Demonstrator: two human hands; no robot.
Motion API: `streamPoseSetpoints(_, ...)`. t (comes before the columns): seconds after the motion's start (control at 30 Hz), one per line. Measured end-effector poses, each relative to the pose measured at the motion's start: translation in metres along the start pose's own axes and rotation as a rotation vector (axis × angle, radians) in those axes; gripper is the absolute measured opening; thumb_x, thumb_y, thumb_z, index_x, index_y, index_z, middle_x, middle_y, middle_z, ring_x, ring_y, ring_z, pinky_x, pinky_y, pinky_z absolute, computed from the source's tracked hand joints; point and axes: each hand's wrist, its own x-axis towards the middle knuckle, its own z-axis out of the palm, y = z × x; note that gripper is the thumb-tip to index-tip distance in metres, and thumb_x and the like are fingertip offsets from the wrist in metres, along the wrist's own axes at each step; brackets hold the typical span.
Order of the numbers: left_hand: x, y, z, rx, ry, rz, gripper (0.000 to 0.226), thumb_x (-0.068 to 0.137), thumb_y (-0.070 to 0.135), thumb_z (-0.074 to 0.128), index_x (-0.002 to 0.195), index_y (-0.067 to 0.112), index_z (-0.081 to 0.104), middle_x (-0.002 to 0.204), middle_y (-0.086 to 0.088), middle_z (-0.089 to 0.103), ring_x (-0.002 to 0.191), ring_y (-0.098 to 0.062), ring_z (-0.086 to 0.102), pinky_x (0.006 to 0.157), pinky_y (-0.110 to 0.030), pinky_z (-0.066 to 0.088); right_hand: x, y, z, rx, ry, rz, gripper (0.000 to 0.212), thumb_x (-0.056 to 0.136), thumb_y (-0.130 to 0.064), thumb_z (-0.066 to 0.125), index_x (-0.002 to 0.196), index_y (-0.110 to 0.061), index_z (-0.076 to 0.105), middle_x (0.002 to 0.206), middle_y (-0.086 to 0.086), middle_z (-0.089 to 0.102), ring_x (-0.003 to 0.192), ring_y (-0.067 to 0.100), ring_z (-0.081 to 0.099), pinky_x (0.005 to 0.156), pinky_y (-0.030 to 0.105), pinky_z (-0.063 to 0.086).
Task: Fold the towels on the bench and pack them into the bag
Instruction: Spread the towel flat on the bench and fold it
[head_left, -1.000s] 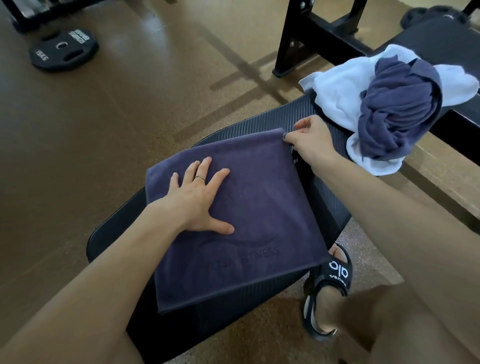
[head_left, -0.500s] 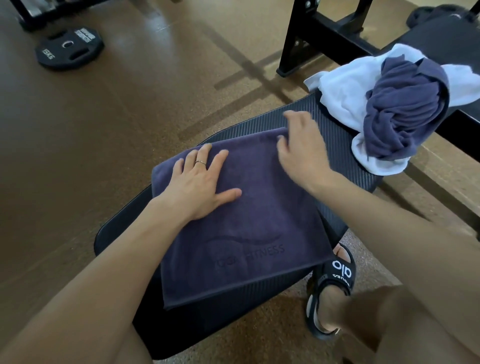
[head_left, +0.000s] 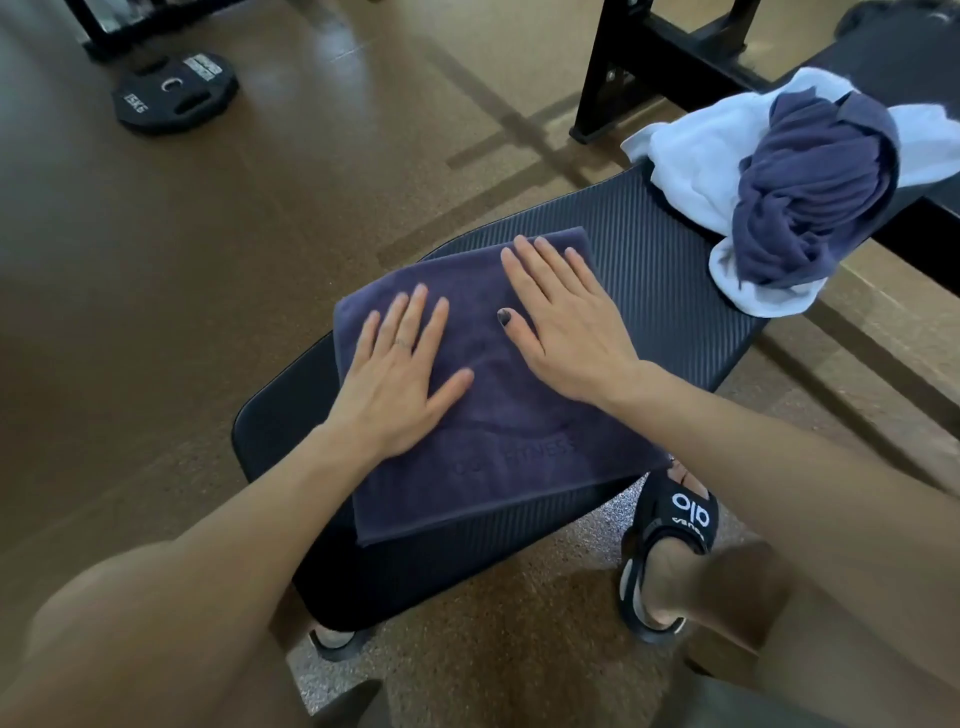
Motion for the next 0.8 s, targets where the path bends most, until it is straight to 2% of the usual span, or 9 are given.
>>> streamPoseSetpoints(0.13, -0.032, -0.008, 0.008, 0.043, -0.086, -0.042, 0.080, 0.099, 0.070, 0.010, 0.162, 0.027, -0.012, 0.169, -0.002, -0.020, 0.156, -0.019, -0.018, 0.127, -0.043, -0.009, -0.038, -0.004, 0.011, -0.016, -0.139, 0.002, 0.069, 0.105, -0.053, 0.013, 0.163, -0.016, 0.014, 0.170, 0.005, 0.009, 0.157, 0.020, 0.004, 0.128, 0.040, 0.002)
streamPoseSetpoints(0.2, -0.048, -0.009, 0.005, 0.065, -0.099, -0.038, 0.080, 0.099, 0.070, 0.012, 0.161, 0.028, -0.014, 0.167, -0.002, -0.025, 0.155, -0.019, -0.021, 0.127, -0.043, -0.009, -0.045, -0.007, 0.005, -0.019, -0.089, 0.031, 0.069, 0.105, -0.052, 0.015, 0.162, -0.014, 0.017, 0.169, 0.007, 0.015, 0.157, 0.021, 0.009, 0.128, 0.040, 0.005)
streamPoseSetpoints(0.3, -0.075, -0.005, 0.010, 0.112, -0.147, 0.058, 0.081, 0.098, 0.073, 0.008, 0.161, 0.029, -0.015, 0.168, -0.003, -0.024, 0.155, -0.020, -0.021, 0.127, -0.044, -0.007, -0.060, -0.041, -0.009, 0.012, -0.003, -0.127, 0.064, 0.106, -0.046, 0.023, 0.160, -0.013, 0.025, 0.167, 0.008, 0.023, 0.156, 0.022, 0.016, 0.127, 0.042, 0.013)
streamPoseSetpoints(0.4, -0.095, -0.008, 0.011, 0.147, -0.157, 0.060, 0.081, 0.097, 0.074, 0.005, 0.161, 0.029, -0.016, 0.168, -0.003, -0.023, 0.155, -0.020, -0.020, 0.127, -0.043, -0.006, -0.095, -0.066, 0.006, 0.026, -0.150, -0.282, 0.065, 0.106, -0.051, 0.021, 0.162, -0.018, 0.018, 0.169, 0.004, 0.014, 0.157, 0.020, 0.008, 0.127, 0.044, 0.013)
streamPoseSetpoints(0.47, -0.104, -0.013, 0.009, 0.165, -0.187, 0.065, 0.082, 0.095, 0.075, 0.004, 0.160, 0.030, -0.018, 0.167, -0.002, -0.026, 0.154, -0.019, -0.022, 0.127, -0.042, -0.007, -0.106, -0.065, 0.013, -0.006, -0.208, -0.273, 0.068, 0.105, -0.055, 0.017, 0.162, -0.019, 0.016, 0.170, 0.005, 0.011, 0.157, 0.021, 0.006, 0.127, 0.045, 0.012)
streamPoseSetpoints(0.6, -0.125, -0.013, 0.013, 0.146, -0.223, 0.087, 0.081, 0.096, 0.075, 0.006, 0.158, 0.031, -0.021, 0.166, -0.001, -0.030, 0.153, -0.019, -0.026, 0.127, -0.043, -0.007, -0.118, -0.090, 0.004, 0.030, -0.155, -0.231, 0.069, 0.103, -0.053, 0.020, 0.162, -0.016, 0.019, 0.169, 0.007, 0.014, 0.157, 0.022, 0.008, 0.127, 0.044, 0.011)
streamPoseSetpoints(0.7, -0.129, -0.012, 0.007, 0.105, -0.210, 0.083, 0.078, 0.100, 0.071, 0.016, 0.161, 0.032, -0.013, 0.168, -0.001, -0.024, 0.155, -0.020, -0.021, 0.127, -0.043, -0.005, -0.145, -0.128, 0.007, 0.132, -0.163, -0.317, 0.071, 0.102, -0.053, 0.032, 0.161, -0.015, 0.020, 0.168, 0.007, 0.015, 0.157, 0.022, 0.010, 0.127, 0.044, 0.012)
streamPoseSetpoints(0.8, -0.120, -0.024, -0.012, 0.075, -0.134, 0.049, 0.074, 0.102, 0.058, 0.040, 0.163, 0.030, 0.010, 0.171, -0.008, -0.002, 0.157, -0.031, 0.004, 0.126, -0.044, 0.010, -0.153, -0.154, 0.012, 0.158, -0.139, -0.289, 0.078, 0.095, -0.052, 0.047, 0.158, -0.011, 0.029, 0.162, 0.011, 0.033, 0.150, 0.026, 0.029, 0.123, 0.044, 0.027)
